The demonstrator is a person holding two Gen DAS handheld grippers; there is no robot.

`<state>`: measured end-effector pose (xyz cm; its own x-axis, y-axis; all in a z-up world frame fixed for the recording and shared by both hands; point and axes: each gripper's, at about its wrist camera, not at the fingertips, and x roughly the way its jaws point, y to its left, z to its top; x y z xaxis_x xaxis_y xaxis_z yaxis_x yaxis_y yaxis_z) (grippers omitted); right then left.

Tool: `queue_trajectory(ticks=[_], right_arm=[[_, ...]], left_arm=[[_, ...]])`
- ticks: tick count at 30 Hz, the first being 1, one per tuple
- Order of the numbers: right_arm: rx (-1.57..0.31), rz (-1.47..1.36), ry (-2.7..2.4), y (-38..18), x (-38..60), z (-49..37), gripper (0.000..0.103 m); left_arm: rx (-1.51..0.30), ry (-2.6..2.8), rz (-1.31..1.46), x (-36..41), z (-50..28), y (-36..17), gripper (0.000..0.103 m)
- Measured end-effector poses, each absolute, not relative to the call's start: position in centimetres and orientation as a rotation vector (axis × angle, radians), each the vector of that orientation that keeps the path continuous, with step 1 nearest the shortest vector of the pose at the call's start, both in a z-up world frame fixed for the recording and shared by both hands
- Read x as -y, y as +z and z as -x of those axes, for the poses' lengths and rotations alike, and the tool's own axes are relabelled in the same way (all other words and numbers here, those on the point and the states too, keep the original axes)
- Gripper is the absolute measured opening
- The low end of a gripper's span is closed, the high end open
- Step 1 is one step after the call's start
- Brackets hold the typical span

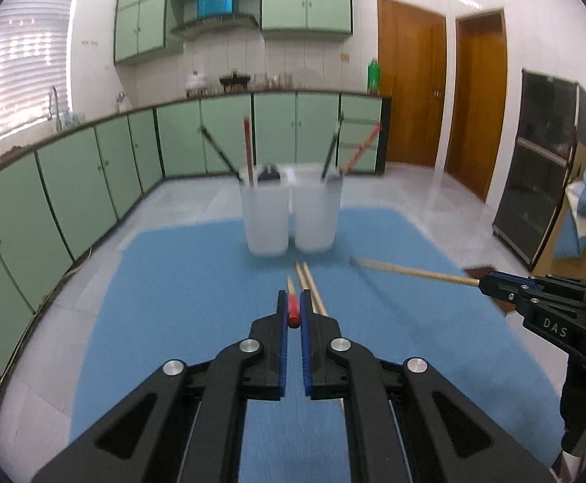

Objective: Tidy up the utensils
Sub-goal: 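Carry both chopsticks over the white holder and lower them in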

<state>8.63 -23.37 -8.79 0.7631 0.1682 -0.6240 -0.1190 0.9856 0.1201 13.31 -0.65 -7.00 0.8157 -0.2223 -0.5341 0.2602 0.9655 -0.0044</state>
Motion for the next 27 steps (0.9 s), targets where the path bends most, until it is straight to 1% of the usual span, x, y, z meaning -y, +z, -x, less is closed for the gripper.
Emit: queue_trajectory(ticks=[5, 10, 14, 20, 24, 27], right_arm=[[-0.610, -0.066, 0.190, -4.5, 23.7, -9.2, 0.006], [-0.571, -0.057, 0.221, -1.1, 23.8, -11.0, 0.006], [-0.567, -0.045, 0.269, 0.9, 23.8, -12.5, 0.006], [-0.589, -0.012, 0.300, 2.1, 23.1, -14.6, 0.006], [-0.572, -0.015, 0.323, 3.4, 23.2, -15.2, 0.006], [-0.537, -0.031, 0.338, 5.4, 23.5, -16.0, 0.006]], left_arm=[[-0.487, -0.281, -0.055, 0.4, -13.9, -3.7, 0.006], [-0.461, -0.319, -0.054, 0.6, -15.4, -1.5, 0.006], [-0.459, -0.350, -0.051, 1.1, -16.4, -0.8, 0.006], [-0.462, -0.369, -0.042, 1.4, -17.3, -1.0, 0.006], [-0.450, -0.370, -0.050, 1.8, -18.0, -0.5, 0.006], [-0.421, -0.376, -0.049, 1.6, -18.9, 0.8, 0.006]])
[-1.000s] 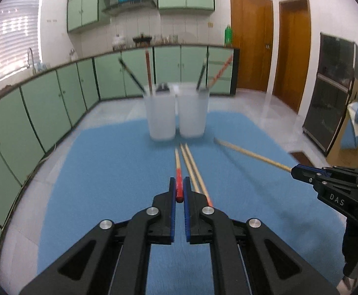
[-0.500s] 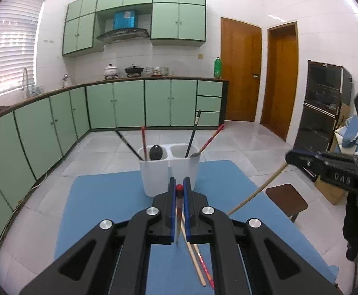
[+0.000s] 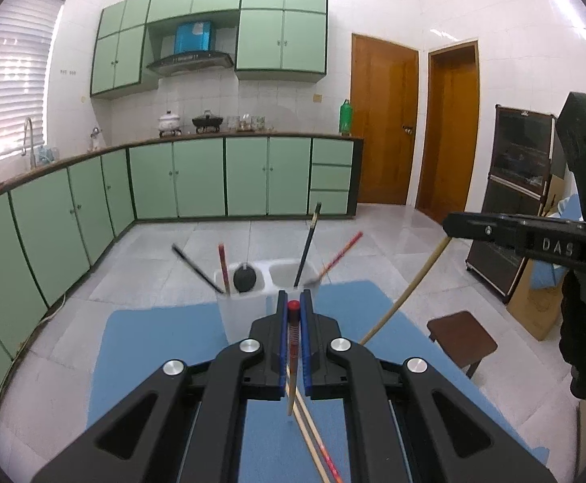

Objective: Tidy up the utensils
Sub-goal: 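Carry both chopsticks over the white holder and lower them in, then open both tools to release the chopsticks into the holder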

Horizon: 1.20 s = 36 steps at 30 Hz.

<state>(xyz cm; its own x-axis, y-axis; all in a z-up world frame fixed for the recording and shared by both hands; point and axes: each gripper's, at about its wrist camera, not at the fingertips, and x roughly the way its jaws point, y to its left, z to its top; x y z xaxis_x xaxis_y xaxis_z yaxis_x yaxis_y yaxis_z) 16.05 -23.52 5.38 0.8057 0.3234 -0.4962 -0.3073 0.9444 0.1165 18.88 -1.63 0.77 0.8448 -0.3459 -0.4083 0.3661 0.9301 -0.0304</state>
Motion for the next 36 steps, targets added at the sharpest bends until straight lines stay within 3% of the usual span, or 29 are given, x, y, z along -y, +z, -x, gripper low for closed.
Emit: queue_trajectory(ticks=[7, 13, 25, 27, 30, 33, 36], right_arm=[[-0.408, -0.061, 0.349, 11.4, 24.2, -18.9, 0.006], [-0.393, -0.066, 0.339, 12.9, 24.0, -23.3, 0.006], [-0.558, -0.022, 0.297, 6.2, 20.9, -31.1, 0.006], [-0.583, -0.017, 0.291, 5.2, 20.5, -31.8, 0.009], [-0.577, -0.026, 0.268, 4.8, 20.7, -32.0, 0.040], [-0.540, -0.028, 0.238, 5.1, 21.4, -30.8, 0.046], [-0.499, -0.008, 0.159, 5.4, 22.6, -28.9, 0.063]], left_arm=[[-0.265, -0.365, -0.052, 2.0, -21.0, 6.4, 0.006], [-0.157, -0.315, -0.049, 2.3, -24.7, 9.8, 0.006], [-0.304, -0.277, -0.024, 2.2, -31.8, 4.6, 0.006], [-0.331, -0.274, -0.018, 2.2, -32.6, 3.8, 0.010], [-0.340, -0.272, 0.004, 1.7, -32.8, 3.7, 0.032], [-0.325, -0.271, 0.009, 1.0, -32.0, 4.1, 0.035], [-0.315, -0.261, 0.016, 0.1, -30.5, 4.6, 0.044]])
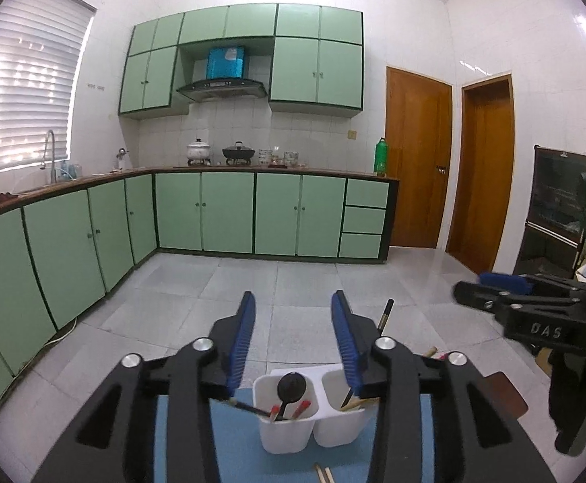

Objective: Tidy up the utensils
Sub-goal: 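Open both tools to release the chopsticks into the holder, then move both open tools back to the last two chopsticks on the mat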

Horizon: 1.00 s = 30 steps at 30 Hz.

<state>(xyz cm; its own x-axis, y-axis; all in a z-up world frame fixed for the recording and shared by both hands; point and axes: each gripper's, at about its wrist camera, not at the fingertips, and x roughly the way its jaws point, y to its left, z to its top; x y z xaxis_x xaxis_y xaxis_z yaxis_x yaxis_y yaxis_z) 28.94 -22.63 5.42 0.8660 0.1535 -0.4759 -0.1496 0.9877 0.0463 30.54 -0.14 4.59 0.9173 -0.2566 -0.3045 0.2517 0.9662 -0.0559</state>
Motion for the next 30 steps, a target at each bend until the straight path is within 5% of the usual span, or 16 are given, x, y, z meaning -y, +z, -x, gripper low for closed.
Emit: queue_trajectory(ticks=[5, 10, 30], right_arm=[[-0.446, 0.033, 0.085, 4.0, 24.2, -24.5, 0.088], [-0.465, 0.006, 0.080, 0.0, 25.2, -19.6, 0.095], [-0.772, -0.107, 0.091, -16.2, 20.2, -11.1, 0.096]], left_arm=[[-0.304, -0.247, 0.008, -0.9, -26.6, 4.0, 0.064], [-0.364, -0.229, 0.022, -1.5, -22.7, 0.5, 0.088], [-0.768, -0.100, -0.038, -3.9, -18.7, -16.9, 0.092]])
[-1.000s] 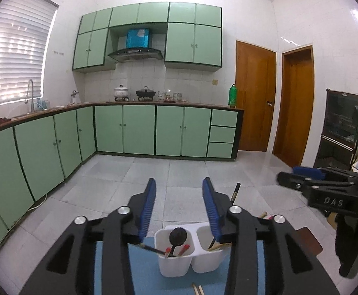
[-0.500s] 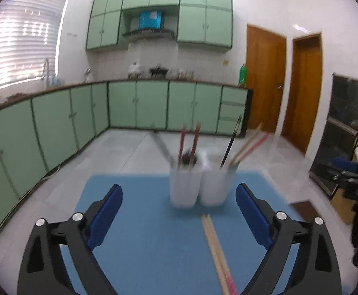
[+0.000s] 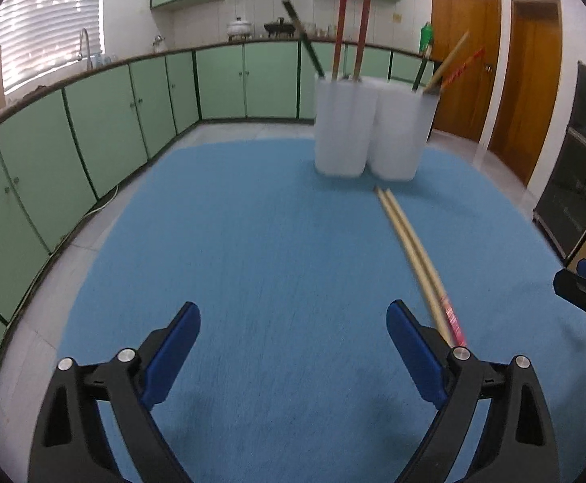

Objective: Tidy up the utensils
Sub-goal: 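Move both open tools back to the last two chopsticks on the mat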

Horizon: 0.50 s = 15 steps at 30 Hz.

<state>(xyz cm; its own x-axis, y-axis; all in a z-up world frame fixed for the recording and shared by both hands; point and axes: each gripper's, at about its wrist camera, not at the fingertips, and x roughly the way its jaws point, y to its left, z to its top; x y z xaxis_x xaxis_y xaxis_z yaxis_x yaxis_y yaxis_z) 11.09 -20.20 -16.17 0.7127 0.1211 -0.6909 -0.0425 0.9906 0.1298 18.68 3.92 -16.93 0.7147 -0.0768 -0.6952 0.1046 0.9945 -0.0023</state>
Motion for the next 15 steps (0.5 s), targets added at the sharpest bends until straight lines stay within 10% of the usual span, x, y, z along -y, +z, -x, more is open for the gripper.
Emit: queue_trajectory(ticks=[15], right_arm=[[-0.880, -0.024, 0.189, -18.6, 13.8, -9.0, 0.085]], left_arm=[[-0.858, -0.049, -0.053, -5.6, -17.9, -18.8, 0.092]])
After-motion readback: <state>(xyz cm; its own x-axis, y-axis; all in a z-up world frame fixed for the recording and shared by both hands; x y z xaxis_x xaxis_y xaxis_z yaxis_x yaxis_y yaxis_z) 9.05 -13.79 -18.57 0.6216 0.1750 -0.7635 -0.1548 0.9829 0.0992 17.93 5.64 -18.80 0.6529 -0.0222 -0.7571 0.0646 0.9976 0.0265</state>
